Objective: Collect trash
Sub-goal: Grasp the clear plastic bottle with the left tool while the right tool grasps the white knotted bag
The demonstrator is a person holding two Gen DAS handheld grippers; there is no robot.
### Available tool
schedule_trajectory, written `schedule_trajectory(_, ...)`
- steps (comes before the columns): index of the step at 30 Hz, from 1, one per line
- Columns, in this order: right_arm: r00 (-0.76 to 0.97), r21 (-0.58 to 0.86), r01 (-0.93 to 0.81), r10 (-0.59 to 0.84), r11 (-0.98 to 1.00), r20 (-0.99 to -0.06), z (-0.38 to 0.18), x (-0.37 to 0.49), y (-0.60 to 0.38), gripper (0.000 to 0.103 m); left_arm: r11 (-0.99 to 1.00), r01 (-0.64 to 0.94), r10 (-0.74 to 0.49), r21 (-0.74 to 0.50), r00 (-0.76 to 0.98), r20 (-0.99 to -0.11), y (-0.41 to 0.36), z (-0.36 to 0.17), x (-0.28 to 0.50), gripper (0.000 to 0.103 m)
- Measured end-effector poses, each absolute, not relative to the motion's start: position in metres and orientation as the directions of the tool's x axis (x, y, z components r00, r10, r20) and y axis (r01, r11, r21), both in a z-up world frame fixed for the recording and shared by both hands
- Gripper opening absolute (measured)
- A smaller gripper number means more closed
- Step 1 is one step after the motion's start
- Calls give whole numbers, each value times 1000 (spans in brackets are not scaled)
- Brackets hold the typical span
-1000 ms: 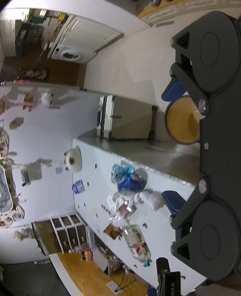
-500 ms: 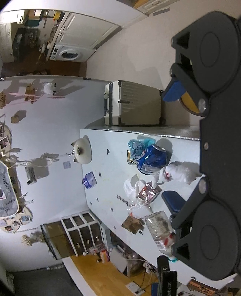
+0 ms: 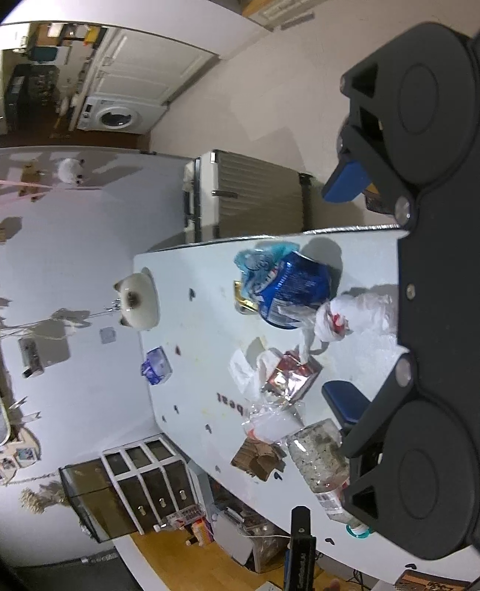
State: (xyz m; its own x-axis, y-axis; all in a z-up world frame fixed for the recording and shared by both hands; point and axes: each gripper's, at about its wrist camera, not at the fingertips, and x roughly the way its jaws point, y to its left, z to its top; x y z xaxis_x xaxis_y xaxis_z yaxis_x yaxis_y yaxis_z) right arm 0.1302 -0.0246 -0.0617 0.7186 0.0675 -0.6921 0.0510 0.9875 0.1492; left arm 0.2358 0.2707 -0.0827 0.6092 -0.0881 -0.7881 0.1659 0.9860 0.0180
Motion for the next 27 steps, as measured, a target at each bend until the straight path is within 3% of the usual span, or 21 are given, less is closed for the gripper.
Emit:
schedule_trajectory(10,645,202,98,92,975,-759,-109,163,-17,102,965,238,-199,-112,381,-903,325,-158,288,103)
schedule_trajectory(13,627,194,99,90,976,-774,-120,170,-15,99,963,246,-186,-111,305,-934,327,-170,285,102)
schedule_trajectory(17,612,168,105,70,980,-788,-135,180,-11,98,932,297,-282,-205,243,-928,319,-166,264,101)
schedule_trajectory(20,597,166,91,80,982,-798,-145,190,-8,89,910,337,-330,-243,230,-916,306,-160,248,97)
schedule_trajectory(27,545,171,40,122,984,-830,-169,216,6,60,959,242,-226,-149,331,-916,287,-153,254,82)
